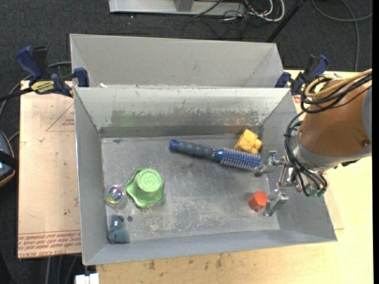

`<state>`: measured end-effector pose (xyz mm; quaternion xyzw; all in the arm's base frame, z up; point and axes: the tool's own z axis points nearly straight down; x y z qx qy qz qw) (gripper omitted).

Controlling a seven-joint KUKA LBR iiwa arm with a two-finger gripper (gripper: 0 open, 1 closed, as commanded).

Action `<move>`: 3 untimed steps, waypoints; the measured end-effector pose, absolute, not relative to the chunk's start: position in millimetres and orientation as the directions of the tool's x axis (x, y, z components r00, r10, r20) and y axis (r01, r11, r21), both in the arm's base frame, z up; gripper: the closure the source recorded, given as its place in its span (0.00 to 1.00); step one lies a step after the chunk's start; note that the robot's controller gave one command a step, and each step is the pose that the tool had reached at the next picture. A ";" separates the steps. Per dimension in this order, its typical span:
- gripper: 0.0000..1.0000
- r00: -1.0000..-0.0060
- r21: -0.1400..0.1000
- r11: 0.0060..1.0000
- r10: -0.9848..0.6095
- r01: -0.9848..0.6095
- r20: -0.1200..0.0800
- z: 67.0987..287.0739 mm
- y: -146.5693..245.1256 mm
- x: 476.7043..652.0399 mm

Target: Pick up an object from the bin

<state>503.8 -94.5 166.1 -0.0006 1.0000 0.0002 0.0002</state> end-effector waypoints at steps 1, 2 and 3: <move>0.00 -0.972 0.001 0.972 -0.233 -0.233 -0.005 71.9 -129.4 515.8; 1.00 -0.972 -0.003 0.972 -0.235 -0.235 -0.008 75.1 -130.3 517.0; 1.00 -0.793 -0.006 0.793 -0.609 -0.609 -0.007 280.9 -115.0 521.8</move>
Offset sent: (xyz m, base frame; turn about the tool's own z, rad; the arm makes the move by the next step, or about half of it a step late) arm 0.0093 -0.0359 -0.0961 -0.2353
